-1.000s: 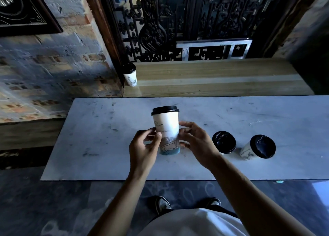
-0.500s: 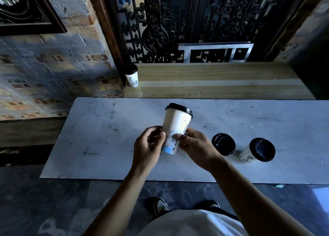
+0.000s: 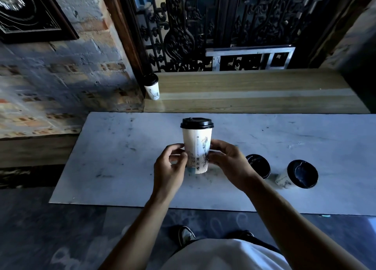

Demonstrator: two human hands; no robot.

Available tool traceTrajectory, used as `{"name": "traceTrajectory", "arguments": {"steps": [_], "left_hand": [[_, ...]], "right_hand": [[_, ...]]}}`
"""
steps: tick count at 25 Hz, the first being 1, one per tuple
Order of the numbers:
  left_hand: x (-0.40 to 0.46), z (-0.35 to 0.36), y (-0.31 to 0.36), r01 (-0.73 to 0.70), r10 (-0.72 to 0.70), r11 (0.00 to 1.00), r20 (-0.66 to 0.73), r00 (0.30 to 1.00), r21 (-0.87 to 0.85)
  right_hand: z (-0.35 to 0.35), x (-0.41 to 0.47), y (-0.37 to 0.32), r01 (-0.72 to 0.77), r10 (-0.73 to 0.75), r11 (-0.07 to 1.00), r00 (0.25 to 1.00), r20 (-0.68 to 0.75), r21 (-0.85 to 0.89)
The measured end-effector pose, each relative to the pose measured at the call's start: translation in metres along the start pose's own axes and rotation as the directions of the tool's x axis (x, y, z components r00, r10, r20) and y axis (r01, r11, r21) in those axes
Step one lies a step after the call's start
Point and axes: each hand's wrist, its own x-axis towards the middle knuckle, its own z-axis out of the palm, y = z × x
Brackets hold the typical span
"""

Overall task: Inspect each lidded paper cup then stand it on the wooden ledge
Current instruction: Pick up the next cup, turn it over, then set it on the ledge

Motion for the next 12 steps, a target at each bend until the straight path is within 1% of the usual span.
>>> {"name": "traceTrajectory", "arguments": {"steps": [3,5,9,12], "left_hand": [[0.005,0.008,-0.001,0.041,-0.041,0.998,0.005,0.999,-0.047],[0.010,0.017,0.002,0.060,-0.060,0.996,0.002,0.998,-0.062],[0.027,0.040,0.015,0.116,-0.118,0.990,-0.018,0.993,-0.082],[0.047,0.055,0.021,0.155,-0.159,0.986,-0.077,0.984,-0.059]], "right_hand": [[-0.009,0.011,-0.003,-0.014,0.009,0.996,0.998,-0.059,-0.085],[-0.017,0.021,-0.006,-0.028,0.019,0.994,0.996,-0.082,-0.106],[-0.038,0.051,-0.014,-0.032,0.017,0.980,0.997,-0.076,-0.197],[-0.050,0.081,-0.018,-0.042,0.029,0.973,0.998,-0.062,-0.229]]}}
